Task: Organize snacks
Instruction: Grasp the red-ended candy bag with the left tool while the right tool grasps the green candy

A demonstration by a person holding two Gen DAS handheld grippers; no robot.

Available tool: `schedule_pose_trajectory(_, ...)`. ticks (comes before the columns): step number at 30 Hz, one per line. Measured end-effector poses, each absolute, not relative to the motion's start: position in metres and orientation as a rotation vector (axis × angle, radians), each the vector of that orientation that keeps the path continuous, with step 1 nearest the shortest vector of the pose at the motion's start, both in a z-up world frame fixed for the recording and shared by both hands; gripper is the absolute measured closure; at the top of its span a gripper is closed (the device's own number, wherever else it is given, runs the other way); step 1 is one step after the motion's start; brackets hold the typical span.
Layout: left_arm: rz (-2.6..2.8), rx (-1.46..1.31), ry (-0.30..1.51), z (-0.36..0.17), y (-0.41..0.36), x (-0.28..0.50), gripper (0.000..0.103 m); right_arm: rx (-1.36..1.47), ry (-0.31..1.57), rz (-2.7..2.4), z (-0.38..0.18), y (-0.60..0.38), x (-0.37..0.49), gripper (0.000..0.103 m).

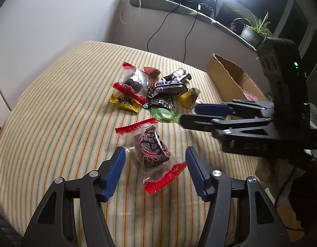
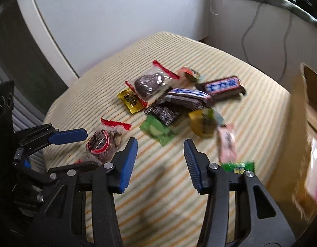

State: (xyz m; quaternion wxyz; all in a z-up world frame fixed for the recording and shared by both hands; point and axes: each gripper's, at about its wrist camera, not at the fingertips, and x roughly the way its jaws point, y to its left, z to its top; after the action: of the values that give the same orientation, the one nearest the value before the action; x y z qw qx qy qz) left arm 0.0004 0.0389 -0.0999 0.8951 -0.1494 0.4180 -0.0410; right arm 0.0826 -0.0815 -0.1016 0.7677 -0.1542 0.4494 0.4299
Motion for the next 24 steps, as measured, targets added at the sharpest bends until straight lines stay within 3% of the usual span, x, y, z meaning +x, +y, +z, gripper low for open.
schedule_pose_trajectory(15, -0.082, -0.300, 0.896, -0.114, 0.037, 0.011, 0.050, -0.522, 0.965, 1.001, -0.127, -0.032, 0.093, 0.054)
schedule_pose_trajectory(19, -0.074, -0.290, 0.898, -0.116, 0.038, 0.014, 0.061, -0.538, 0.970, 1.017, -0.127, -0.036, 0.092, 0.063)
schedule_pose_trajectory(24, -0.071, -0.290, 0.898, -0.116, 0.040, 0.010, 0.066, -0.572, 0.978, 1.032, -0.124, -0.043, 0.089, 0.069)
